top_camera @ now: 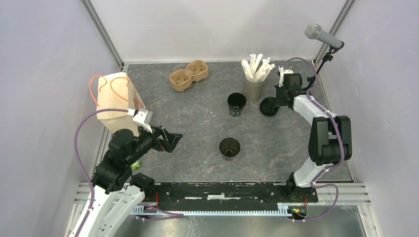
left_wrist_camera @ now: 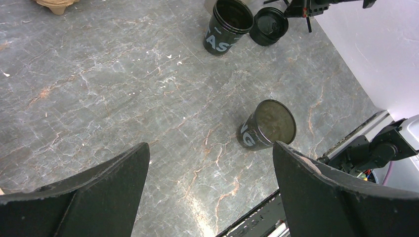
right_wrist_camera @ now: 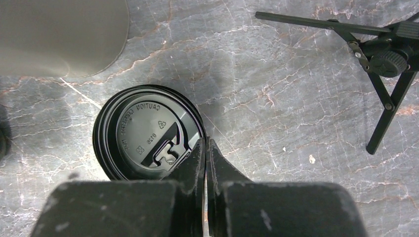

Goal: Pack the takeout coffee

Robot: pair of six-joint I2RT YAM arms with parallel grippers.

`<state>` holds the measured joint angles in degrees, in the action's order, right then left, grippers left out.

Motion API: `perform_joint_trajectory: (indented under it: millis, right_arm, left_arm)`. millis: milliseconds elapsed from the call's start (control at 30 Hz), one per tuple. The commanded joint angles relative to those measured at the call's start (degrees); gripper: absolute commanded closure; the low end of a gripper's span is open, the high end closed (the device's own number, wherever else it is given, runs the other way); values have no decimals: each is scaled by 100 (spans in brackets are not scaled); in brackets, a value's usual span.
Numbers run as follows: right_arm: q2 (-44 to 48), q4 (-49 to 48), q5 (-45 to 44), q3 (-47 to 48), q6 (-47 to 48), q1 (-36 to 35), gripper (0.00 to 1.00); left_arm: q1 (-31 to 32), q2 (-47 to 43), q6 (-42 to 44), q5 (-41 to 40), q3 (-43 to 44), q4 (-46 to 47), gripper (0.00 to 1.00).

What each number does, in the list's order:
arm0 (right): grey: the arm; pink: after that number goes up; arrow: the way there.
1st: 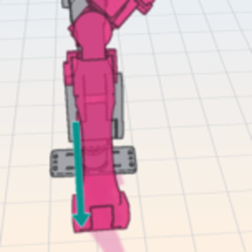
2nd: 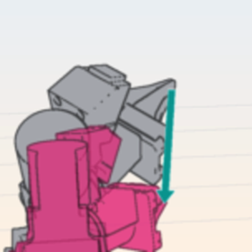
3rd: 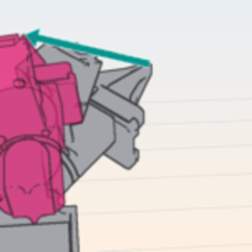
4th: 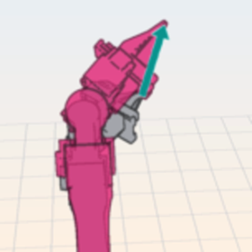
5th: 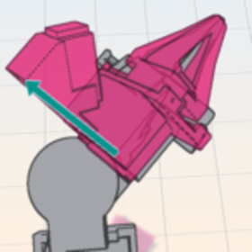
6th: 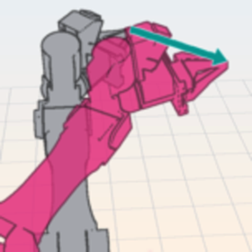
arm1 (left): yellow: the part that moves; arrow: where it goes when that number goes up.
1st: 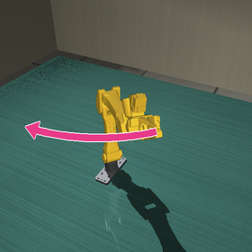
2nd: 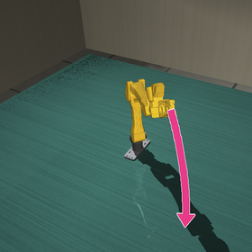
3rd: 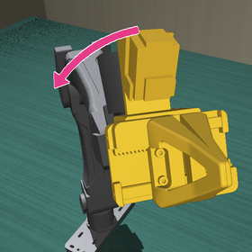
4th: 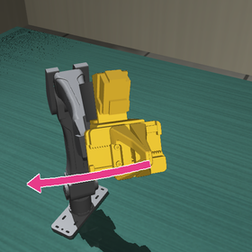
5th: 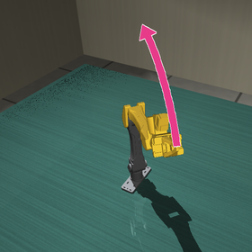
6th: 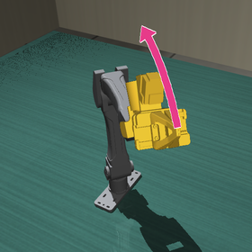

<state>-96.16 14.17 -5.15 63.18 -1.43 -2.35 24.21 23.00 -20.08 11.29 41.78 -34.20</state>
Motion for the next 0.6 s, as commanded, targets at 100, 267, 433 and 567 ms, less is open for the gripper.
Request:
perform_joint_trajectory:
  millis: [100,267,433,567]
  right_arm:
    - [-80,76,-361,236,94,-30,94]
    - [-133,110,-410,298,294,-114,100]
    - [-118,106,-790,309,418,-303,91]
    - [-163,132,-882,353,502,-395,99]
  left_arm:
    - [6,51,-131,146,-20,115,0]
    - [10,54,-137,156,-21,115,0]
    - [11,47,-137,150,-18,119,0]
    - [7,59,-137,146,-18,115,0]
